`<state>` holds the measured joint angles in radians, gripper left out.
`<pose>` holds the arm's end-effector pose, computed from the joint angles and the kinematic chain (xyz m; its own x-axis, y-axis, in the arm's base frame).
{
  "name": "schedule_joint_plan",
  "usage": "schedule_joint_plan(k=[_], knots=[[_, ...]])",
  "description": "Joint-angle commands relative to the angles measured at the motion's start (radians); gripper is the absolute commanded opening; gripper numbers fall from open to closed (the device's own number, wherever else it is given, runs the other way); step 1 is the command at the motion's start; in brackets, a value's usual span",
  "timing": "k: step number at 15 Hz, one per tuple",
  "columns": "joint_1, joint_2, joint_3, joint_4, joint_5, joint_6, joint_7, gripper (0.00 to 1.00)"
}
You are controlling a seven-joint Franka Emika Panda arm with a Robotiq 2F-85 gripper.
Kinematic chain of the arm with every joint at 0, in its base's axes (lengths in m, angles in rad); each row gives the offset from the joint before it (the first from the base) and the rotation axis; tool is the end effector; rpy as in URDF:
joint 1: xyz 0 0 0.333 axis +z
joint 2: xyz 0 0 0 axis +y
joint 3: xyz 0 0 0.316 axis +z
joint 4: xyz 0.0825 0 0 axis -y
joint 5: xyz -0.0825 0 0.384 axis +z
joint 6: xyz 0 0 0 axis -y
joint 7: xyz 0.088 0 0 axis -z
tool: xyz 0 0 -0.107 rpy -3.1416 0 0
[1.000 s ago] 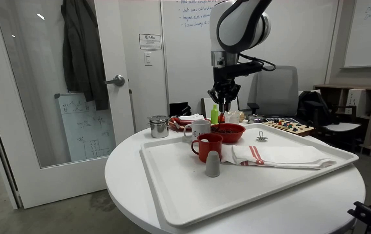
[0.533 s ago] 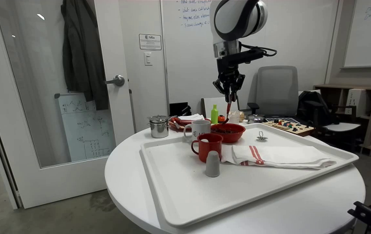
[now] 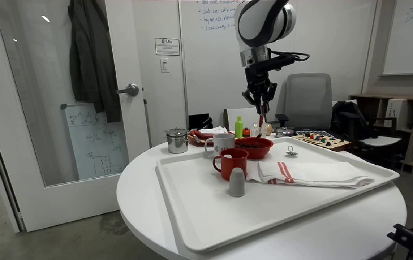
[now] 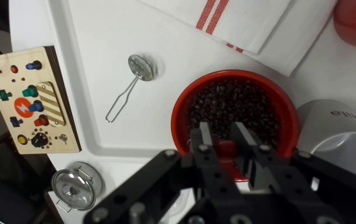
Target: Put the salt and pepper shaker in the red mug and use the spoon to mix the contents of the red bowl
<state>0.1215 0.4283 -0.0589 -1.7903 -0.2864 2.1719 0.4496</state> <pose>0.6454 0.0325 0.3112 0.9774 -0.2061 0.0466 -0.2111 -0.9439 0.2537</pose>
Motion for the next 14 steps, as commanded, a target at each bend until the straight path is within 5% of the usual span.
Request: schedule_joint_plan(k=[1, 14], knots=[[-0.007, 0.038, -0.002, 0.038, 0.035, -0.053, -0.023, 0.11], [-0.002, 0.068, 0.018, 0.012, 0.057, -0.031, -0.045, 0.11]])
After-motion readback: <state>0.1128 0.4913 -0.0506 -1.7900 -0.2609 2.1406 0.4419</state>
